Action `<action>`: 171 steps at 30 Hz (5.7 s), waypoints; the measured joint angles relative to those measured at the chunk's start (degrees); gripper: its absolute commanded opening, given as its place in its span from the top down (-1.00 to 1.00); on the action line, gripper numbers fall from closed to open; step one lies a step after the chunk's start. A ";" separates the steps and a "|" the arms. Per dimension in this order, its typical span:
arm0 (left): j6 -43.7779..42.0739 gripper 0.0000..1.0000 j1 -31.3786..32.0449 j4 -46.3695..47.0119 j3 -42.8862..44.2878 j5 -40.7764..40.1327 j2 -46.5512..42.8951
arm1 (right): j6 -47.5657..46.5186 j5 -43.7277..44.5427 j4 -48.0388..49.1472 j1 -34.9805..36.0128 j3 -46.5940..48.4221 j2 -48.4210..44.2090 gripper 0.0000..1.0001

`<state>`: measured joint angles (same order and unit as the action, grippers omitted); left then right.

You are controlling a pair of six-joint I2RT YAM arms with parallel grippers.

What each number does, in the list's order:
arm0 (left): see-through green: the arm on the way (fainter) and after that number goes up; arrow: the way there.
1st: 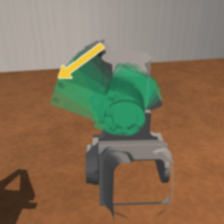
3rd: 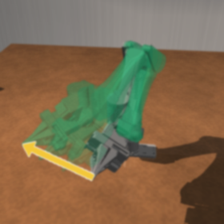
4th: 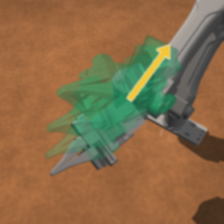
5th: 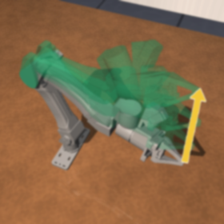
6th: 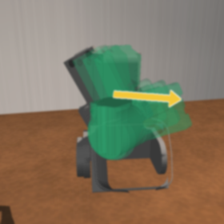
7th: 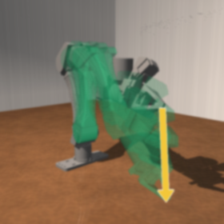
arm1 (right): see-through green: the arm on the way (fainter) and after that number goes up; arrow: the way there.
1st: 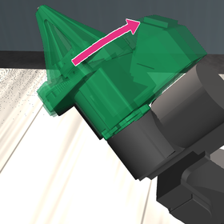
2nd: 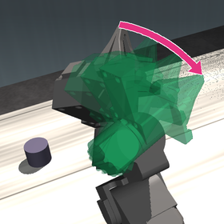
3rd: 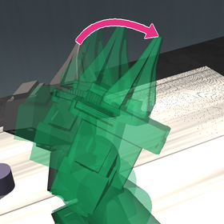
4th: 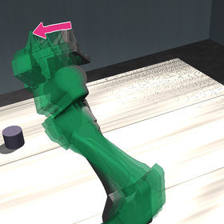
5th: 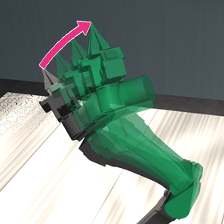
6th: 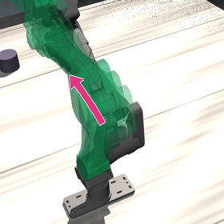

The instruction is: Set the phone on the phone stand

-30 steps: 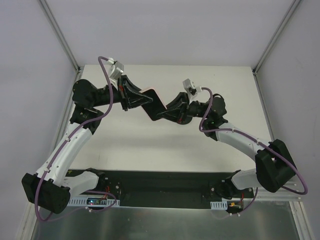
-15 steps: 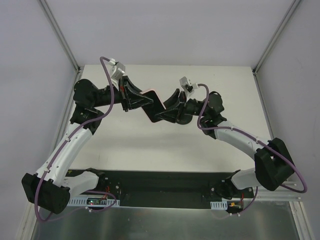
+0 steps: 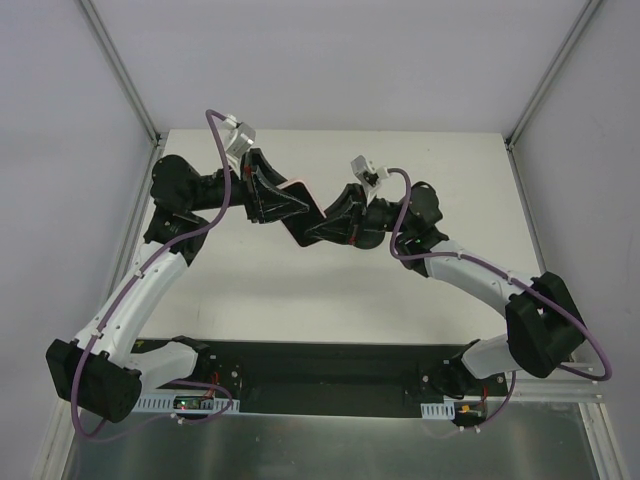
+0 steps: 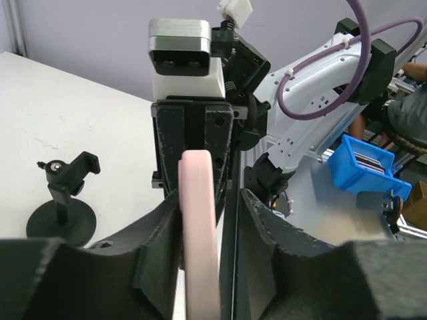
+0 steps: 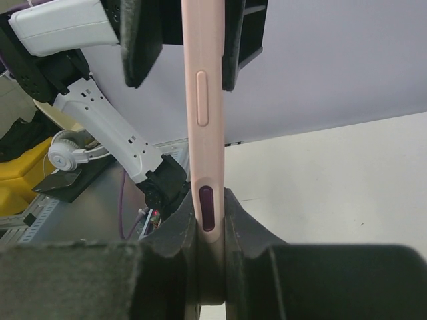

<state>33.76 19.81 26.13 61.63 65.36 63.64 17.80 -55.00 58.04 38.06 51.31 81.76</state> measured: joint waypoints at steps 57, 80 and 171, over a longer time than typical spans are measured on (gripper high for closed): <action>-17.97 1.00 4.52 -39.95 13.20 -23.82 5.73 | -3.02 82.60 -87.80 1.95 16.81 -7.93 -0.44; -18.10 1.00 4.52 -40.68 13.20 -24.33 6.80 | -3.26 84.13 -89.92 1.64 26.91 4.37 0.13; -58.45 1.00 12.96 -35.78 14.93 6.16 26.91 | -38.16 31.78 -72.78 0.00 18.05 4.87 0.99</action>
<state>-24.69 32.77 -9.65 76.55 71.53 90.54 -20.36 -23.22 -14.74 38.06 69.36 86.63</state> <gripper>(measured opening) 0.112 0.068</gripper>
